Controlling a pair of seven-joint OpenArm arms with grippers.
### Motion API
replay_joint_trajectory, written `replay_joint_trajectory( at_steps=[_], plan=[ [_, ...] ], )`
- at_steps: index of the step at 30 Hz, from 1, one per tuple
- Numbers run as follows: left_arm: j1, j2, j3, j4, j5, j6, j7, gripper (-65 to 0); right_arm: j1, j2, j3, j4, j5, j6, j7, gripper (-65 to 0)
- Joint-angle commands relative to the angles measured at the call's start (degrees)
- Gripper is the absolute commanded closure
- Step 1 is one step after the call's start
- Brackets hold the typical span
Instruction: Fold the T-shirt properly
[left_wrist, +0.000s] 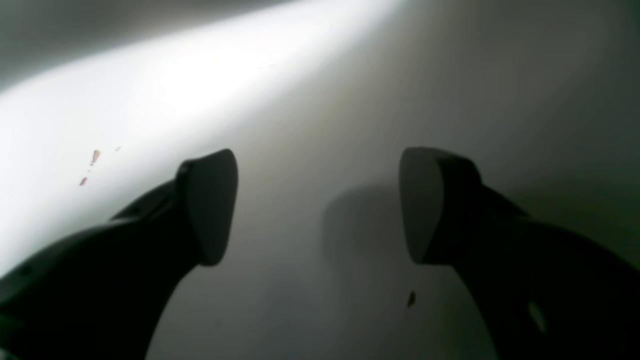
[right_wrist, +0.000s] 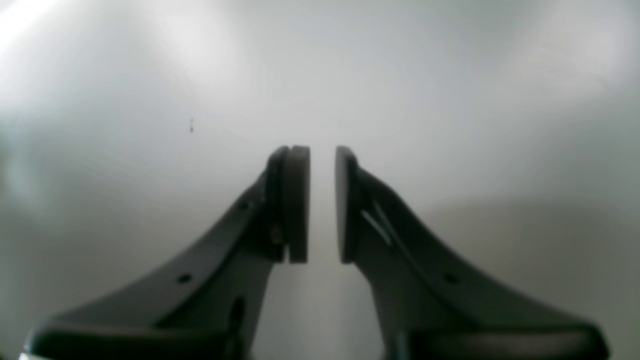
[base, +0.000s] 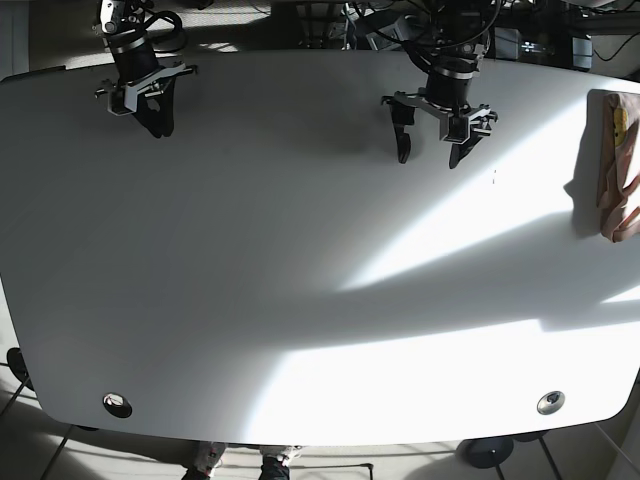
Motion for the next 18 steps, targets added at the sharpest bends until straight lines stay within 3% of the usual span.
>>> replay_joint_trajectory(
  at_steps=[1, 6, 11, 18],
  plan=[
    [4.7, 1.2, 0.1, 1.8, 0.3, 0.2, -4.8, -47.1, -3.1, 0.5, -1.0, 0.9, 0.9, 0.31, 2.6, -8.6],
    [17.7, 1.0, 0.7, 2.8, -0.1, 0.1, -8.4, -46.8, -9.2, 1.0, -2.7, 1.2, 0.8, 0.4, 3.1, -8.6],
    [29.8, 0.1, 2.5, 5.5, -0.1, 0.1, -8.5, -38.9, -16.8, 1.0, -3.0, 0.9, 0.8, 0.4, 8.4, -8.4],
    [35.6, 0.0, 3.2, 1.2, 0.1, 0.2, -8.3, -38.5, -26.3, 1.0, -5.4, 0.8, 0.9, 0.31, 10.7, -8.4]
  ],
)
